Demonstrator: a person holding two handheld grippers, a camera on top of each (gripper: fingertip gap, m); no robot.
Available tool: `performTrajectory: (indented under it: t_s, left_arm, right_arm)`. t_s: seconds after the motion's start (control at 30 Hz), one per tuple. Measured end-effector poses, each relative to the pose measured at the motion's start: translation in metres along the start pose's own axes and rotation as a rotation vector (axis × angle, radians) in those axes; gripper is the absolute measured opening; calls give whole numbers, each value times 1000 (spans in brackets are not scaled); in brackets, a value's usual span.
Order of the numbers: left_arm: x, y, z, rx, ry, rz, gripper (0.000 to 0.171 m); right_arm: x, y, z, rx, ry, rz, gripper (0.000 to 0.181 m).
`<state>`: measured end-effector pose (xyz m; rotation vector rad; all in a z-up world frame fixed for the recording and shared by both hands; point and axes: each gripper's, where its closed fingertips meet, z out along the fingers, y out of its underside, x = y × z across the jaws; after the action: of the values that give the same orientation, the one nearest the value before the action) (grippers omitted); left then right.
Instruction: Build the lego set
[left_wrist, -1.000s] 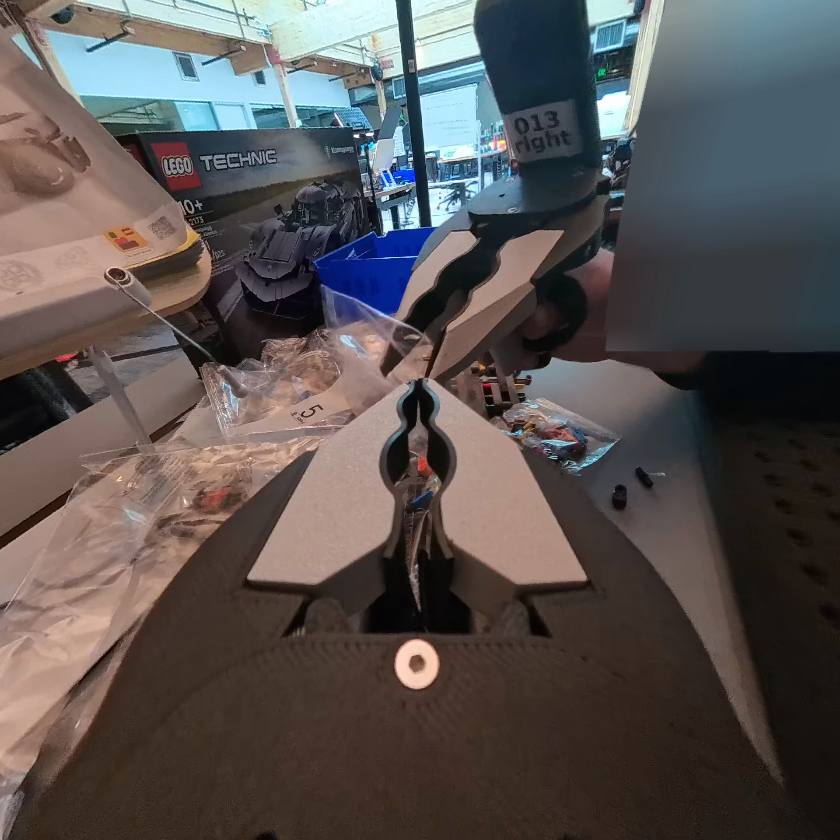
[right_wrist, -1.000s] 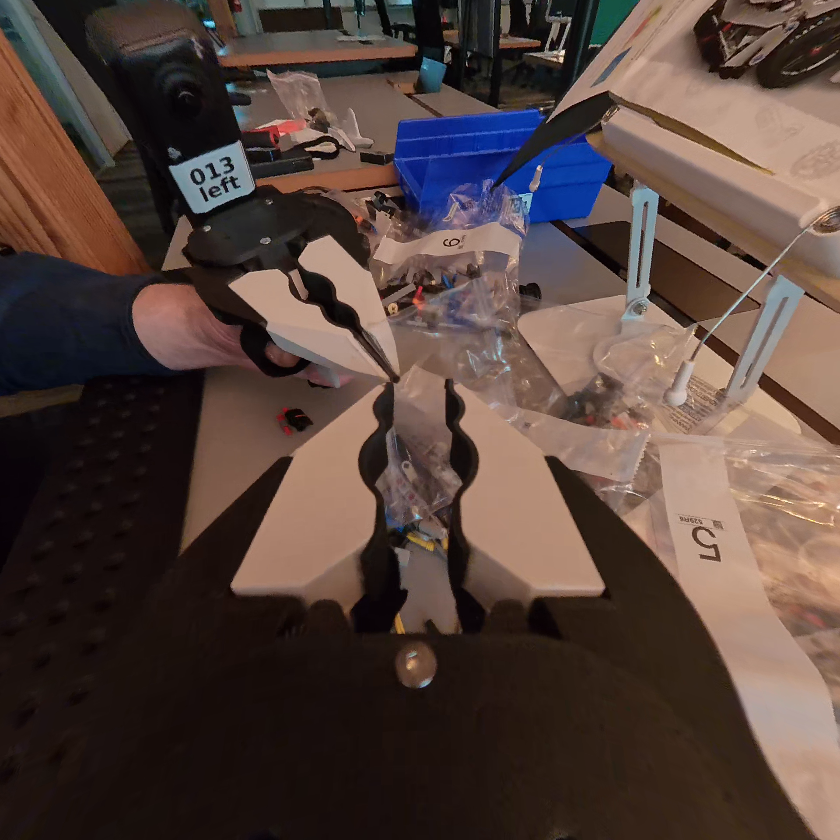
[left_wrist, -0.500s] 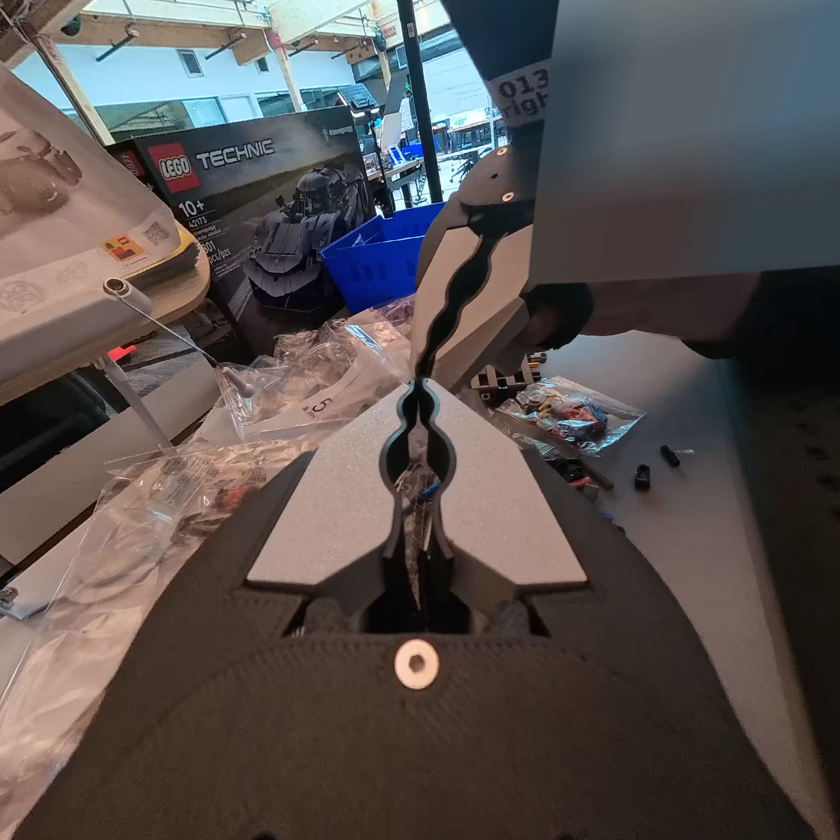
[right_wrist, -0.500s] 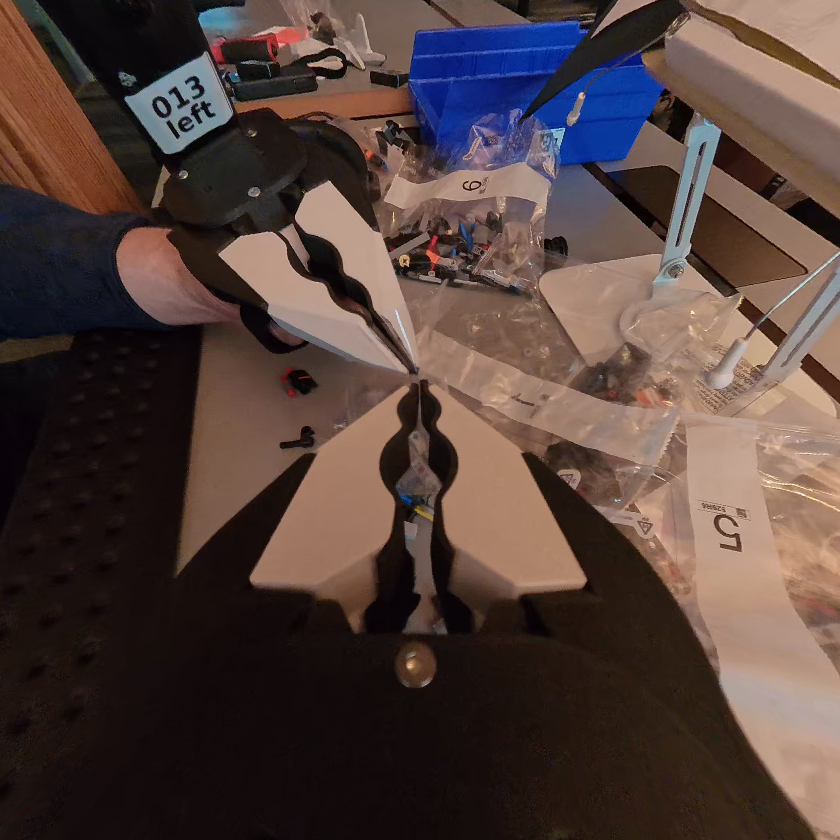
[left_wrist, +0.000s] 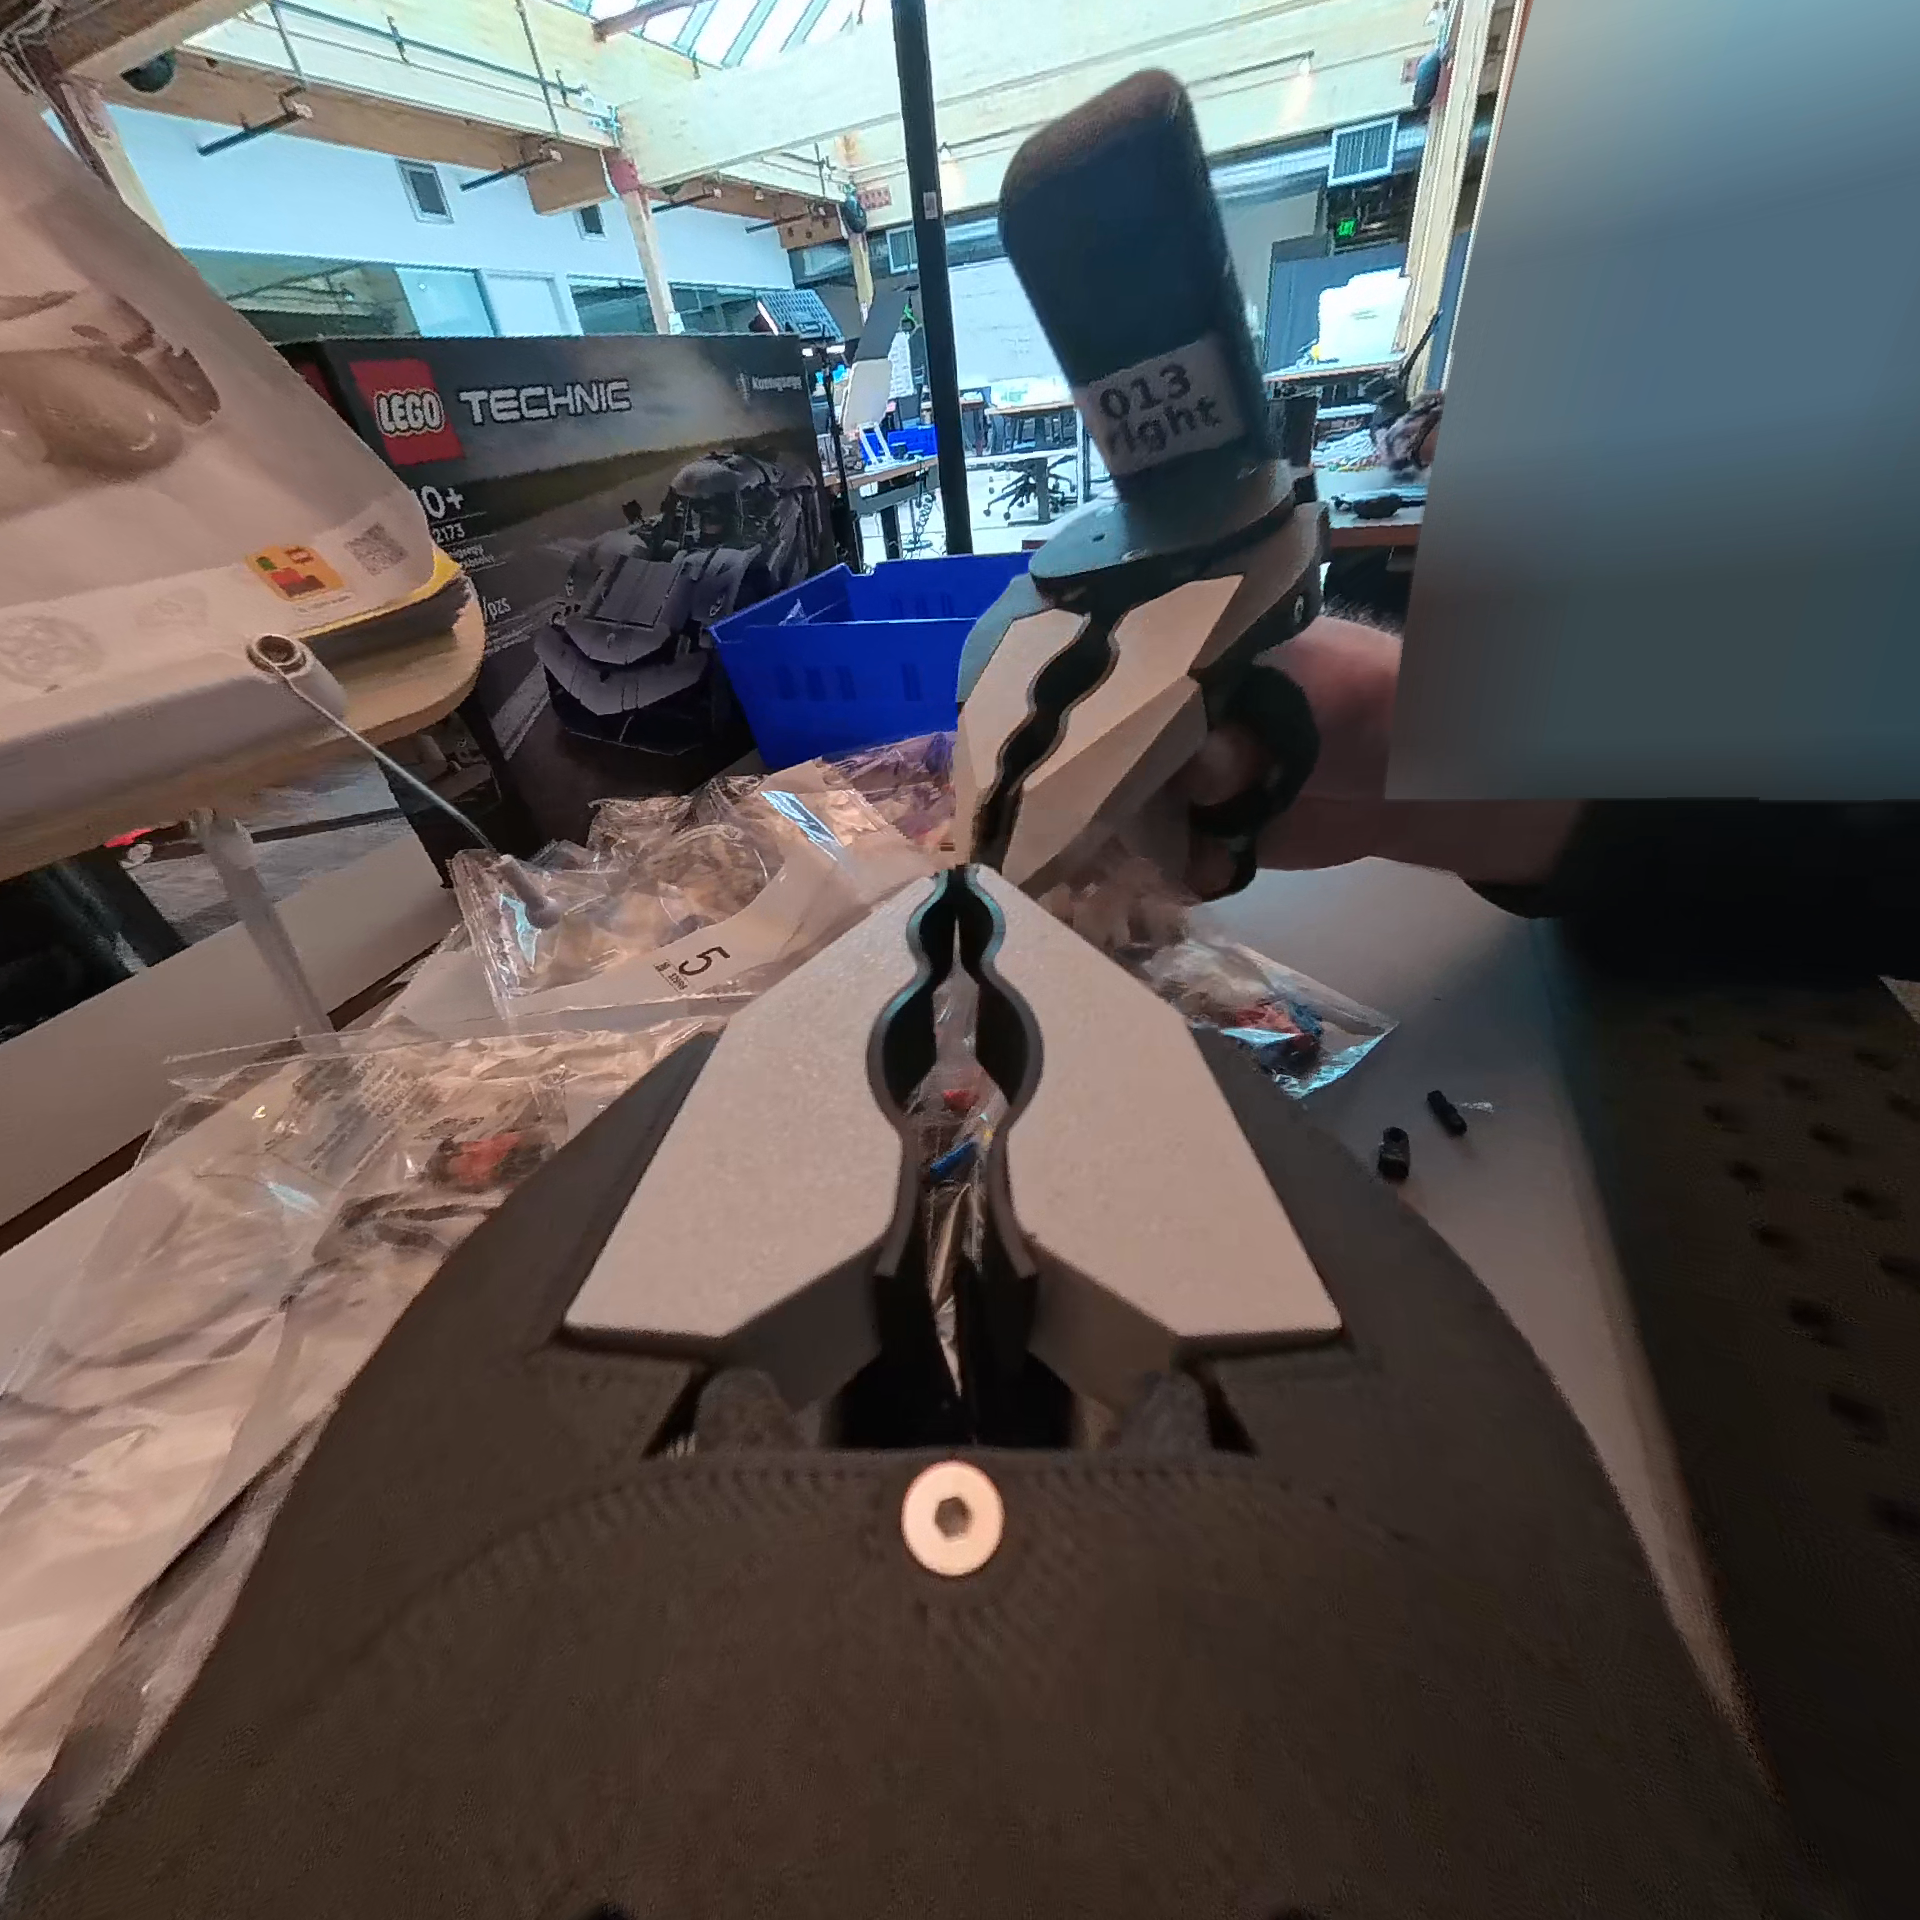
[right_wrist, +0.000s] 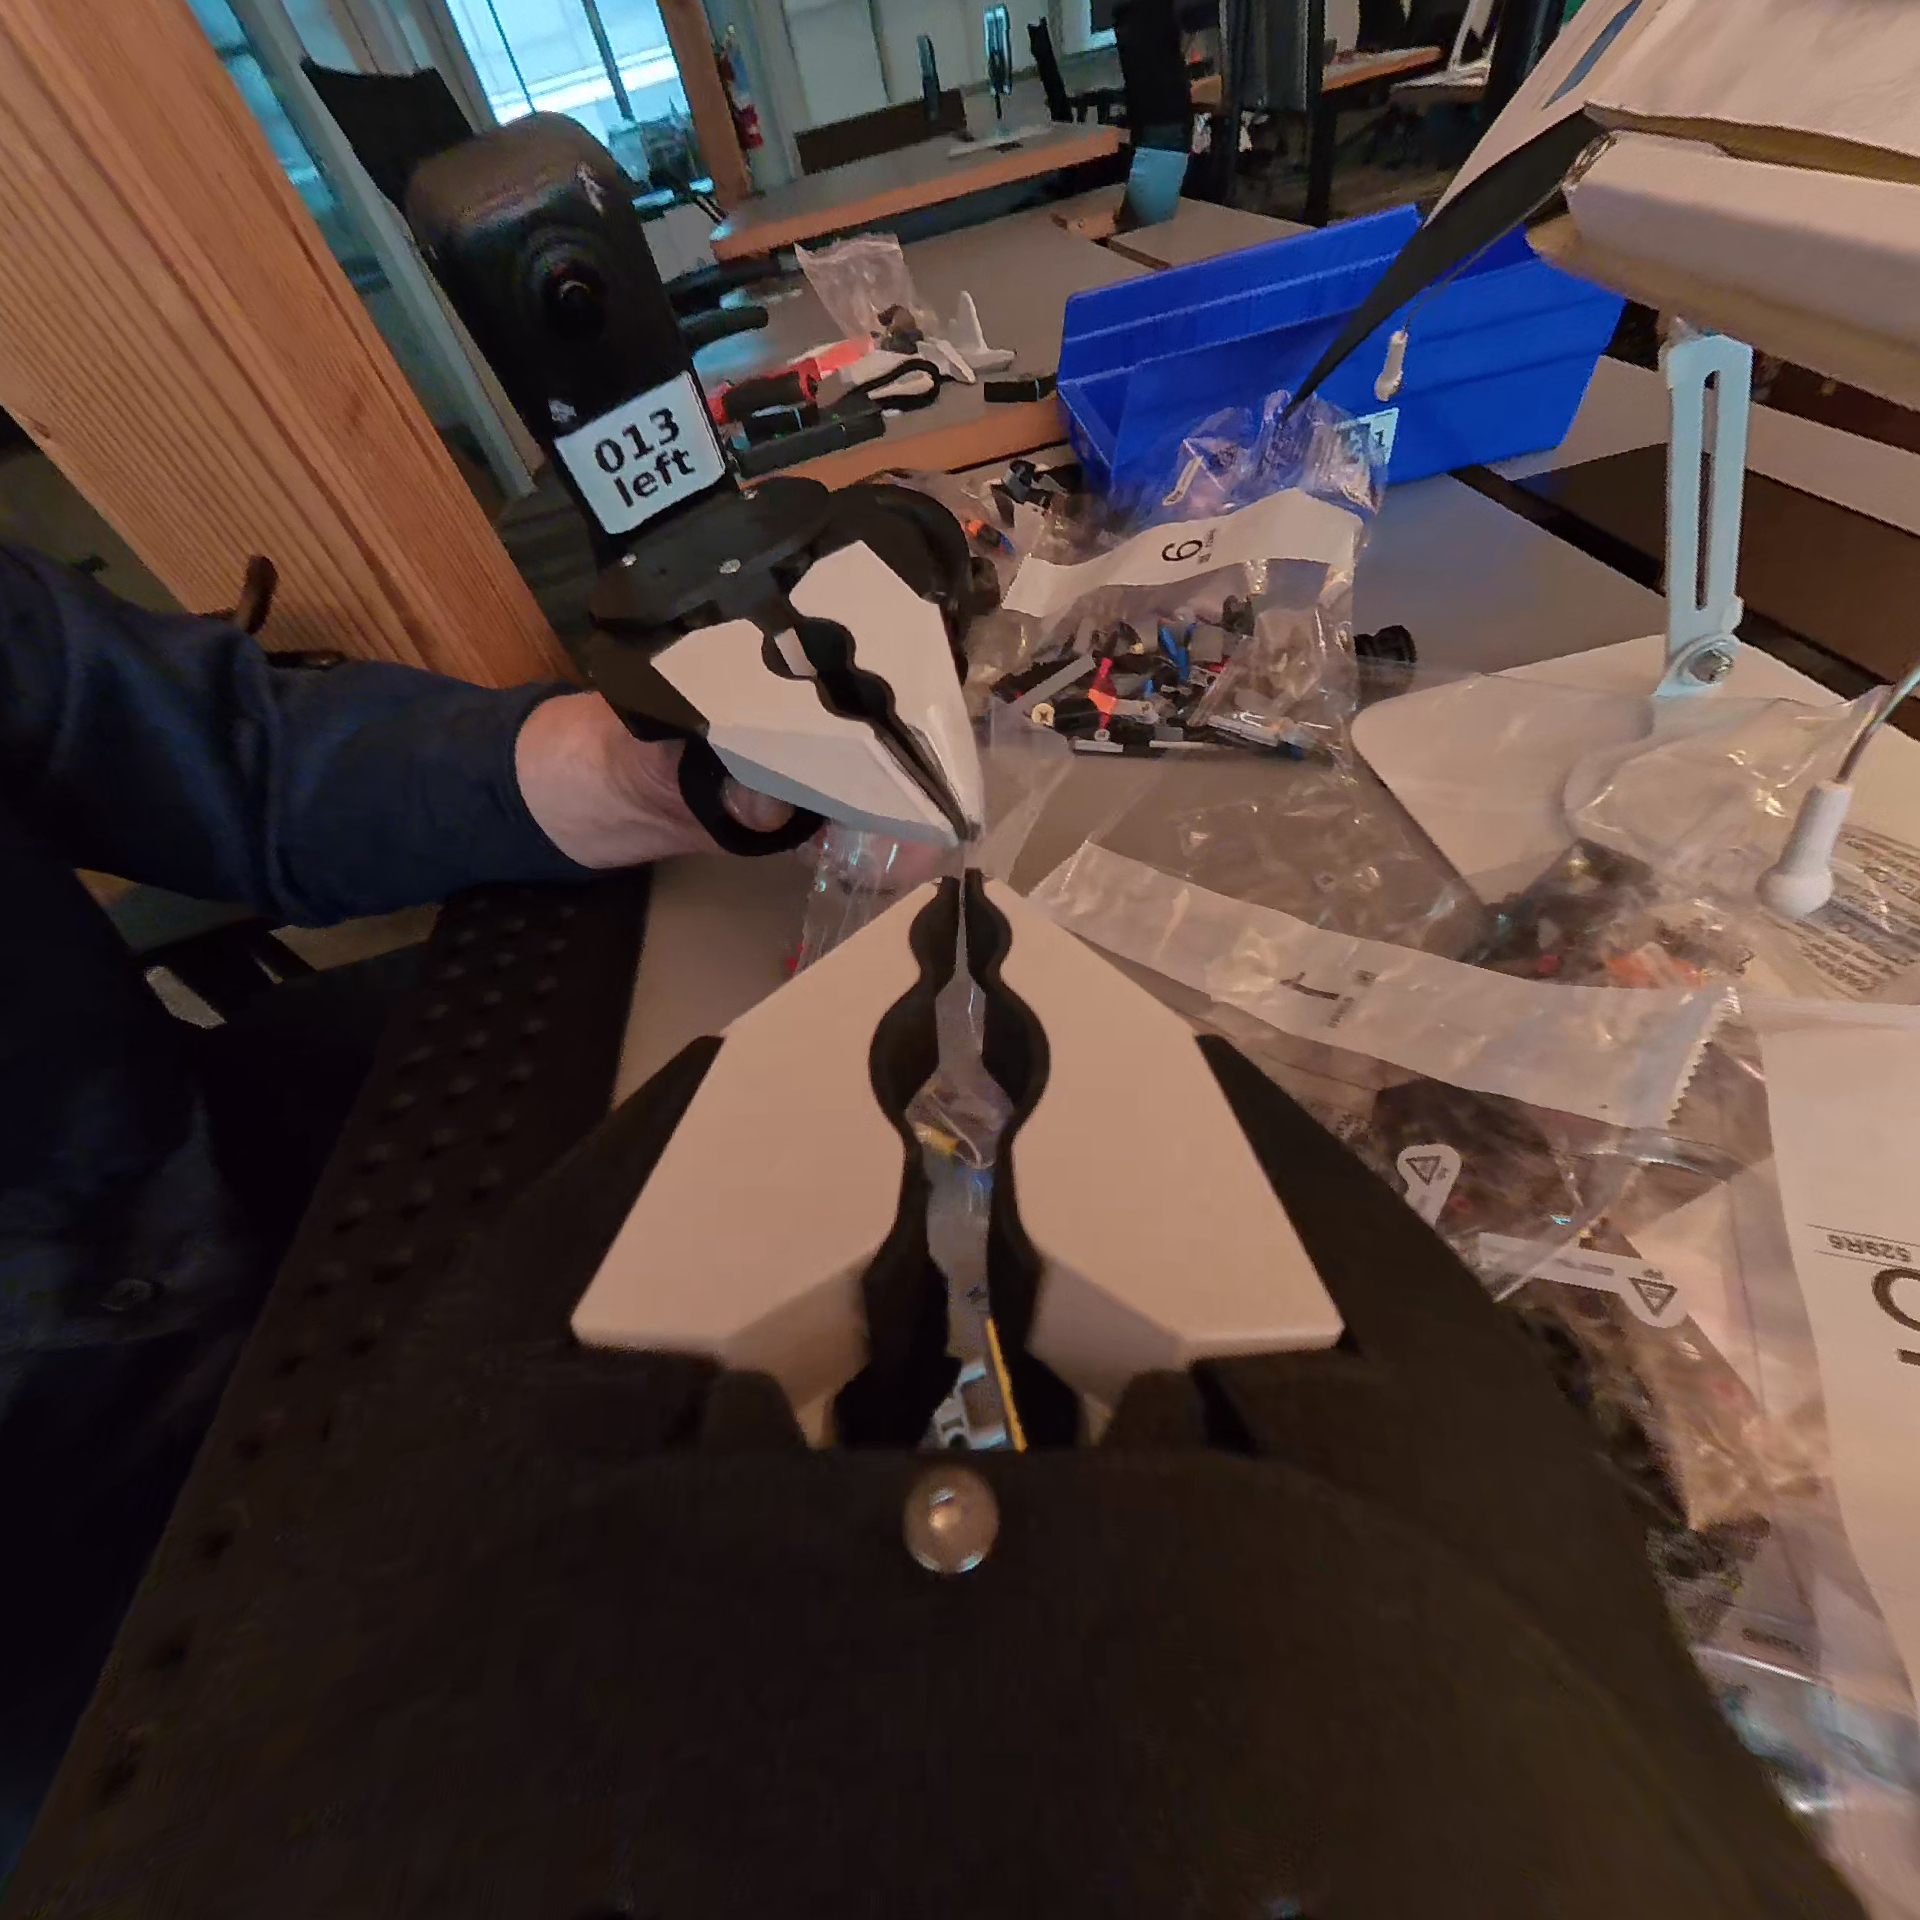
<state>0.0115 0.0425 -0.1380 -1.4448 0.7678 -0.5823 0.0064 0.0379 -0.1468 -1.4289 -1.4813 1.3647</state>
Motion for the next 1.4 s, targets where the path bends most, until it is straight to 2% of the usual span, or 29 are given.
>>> performTrajectory:
  t_s: [0.33,0.7,0.8,0.9,1.4]
  left_arm:
    - [-4,-5,-4,36,-1,-40,0]
    - [-4,-2,-3,13,-9,-14,0]
    - [0,3,0,-15,-8,24,0]
    - [1,5,1,-29,-7,39,0]
    - [2,5,1,-37,0,49,0]
  right_arm:
    - [4,-14,-11,122,-42,95,0]
    - [1,-12,-9,72,-6,11,0]
    - [-2,-9,-4,42,-6,0,12]
    - [-1,-4,-2,15,17,-29,0]
    - [1,-4,-2,5,34,-41,0]
